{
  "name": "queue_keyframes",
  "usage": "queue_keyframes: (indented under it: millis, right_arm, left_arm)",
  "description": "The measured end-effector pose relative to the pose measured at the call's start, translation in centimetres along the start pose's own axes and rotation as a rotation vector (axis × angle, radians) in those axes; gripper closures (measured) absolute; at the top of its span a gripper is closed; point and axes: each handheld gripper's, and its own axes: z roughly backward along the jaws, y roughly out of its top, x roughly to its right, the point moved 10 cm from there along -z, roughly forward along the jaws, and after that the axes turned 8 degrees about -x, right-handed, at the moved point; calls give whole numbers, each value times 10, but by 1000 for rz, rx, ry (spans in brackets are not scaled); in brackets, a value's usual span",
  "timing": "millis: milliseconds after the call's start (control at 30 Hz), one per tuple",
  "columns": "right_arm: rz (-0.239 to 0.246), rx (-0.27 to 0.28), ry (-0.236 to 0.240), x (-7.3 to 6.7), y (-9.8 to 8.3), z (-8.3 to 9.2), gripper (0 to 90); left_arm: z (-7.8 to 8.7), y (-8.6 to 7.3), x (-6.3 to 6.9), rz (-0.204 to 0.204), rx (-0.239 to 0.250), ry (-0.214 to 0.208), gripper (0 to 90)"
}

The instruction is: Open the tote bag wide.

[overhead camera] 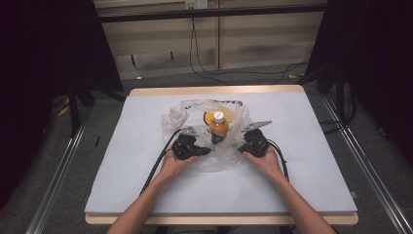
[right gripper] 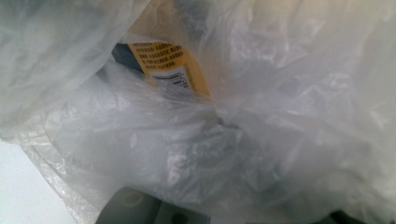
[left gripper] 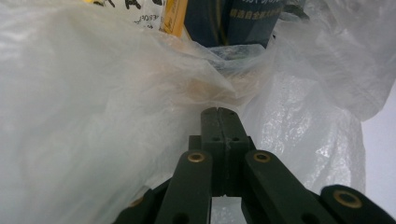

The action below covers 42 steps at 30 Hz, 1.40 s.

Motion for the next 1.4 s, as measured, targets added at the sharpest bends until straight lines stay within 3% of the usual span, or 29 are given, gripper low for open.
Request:
queue_keyframes:
  millis: [67, 133, 233, 267, 467, 500, 600, 700, 833, 967, 1033, 1100, 1200, 1267, 1400]
  right_arm:
    - [-9, 6, 11, -1, -1, 1, 900]
    - [-17, 50, 30, 0, 1, 5, 900]
    - [-26, 129, 81, -4, 9, 17, 900]
    - [-29, 137, 77, -5, 11, 21, 900]
    - [-18, 177, 92, -14, 9, 42, 900]
    - [8, 181, 82, -19, 8, 50, 900]
    - [24, 190, 88, -24, 5, 61, 900]
    - [29, 208, 94, -29, -2, 76, 900]
    - [23, 218, 82, -28, -14, 94, 900]
    - [4, 251, 49, -19, -16, 111, 900]
    - [-11, 277, 38, -14, -9, 115, 900]
    - [4, 286, 24, -11, 2, 116, 900]
    - [16, 308, 17, -9, 25, 119, 900]
    - [22, 334, 12, -8, 42, 124, 900]
    - [33, 372, 0, -3, 75, 132, 900]
  left_arm:
    - [1, 0, 3, 9, 10, -5, 900]
    - [4, 3, 6, 16, 42, -29, 900]
    - [13, 9, 9, 7, 82, -32, 900]
    - [16, 10, 10, -21, 87, -31, 900]
    - [29, 11, 23, -33, 119, -24, 900]
    - [32, 11, 23, -54, 118, -20, 900]
    - [41, 13, 28, -31, 146, -11, 900]
    - [51, 13, 32, -62, 163, -3, 900]
    - [61, 13, 45, -83, 188, -18, 900]
    - [67, 12, 60, -115, 198, -33, 900]
    - [70, 13, 63, -117, 204, -41, 900]
    - [73, 16, 60, -109, 211, -25, 900]
    - [78, 27, 49, -94, 241, -2, 900]
    - [83, 35, 39, -94, 250, 35, 900]
    - [90, 50, 23, -57, 296, 46, 900]
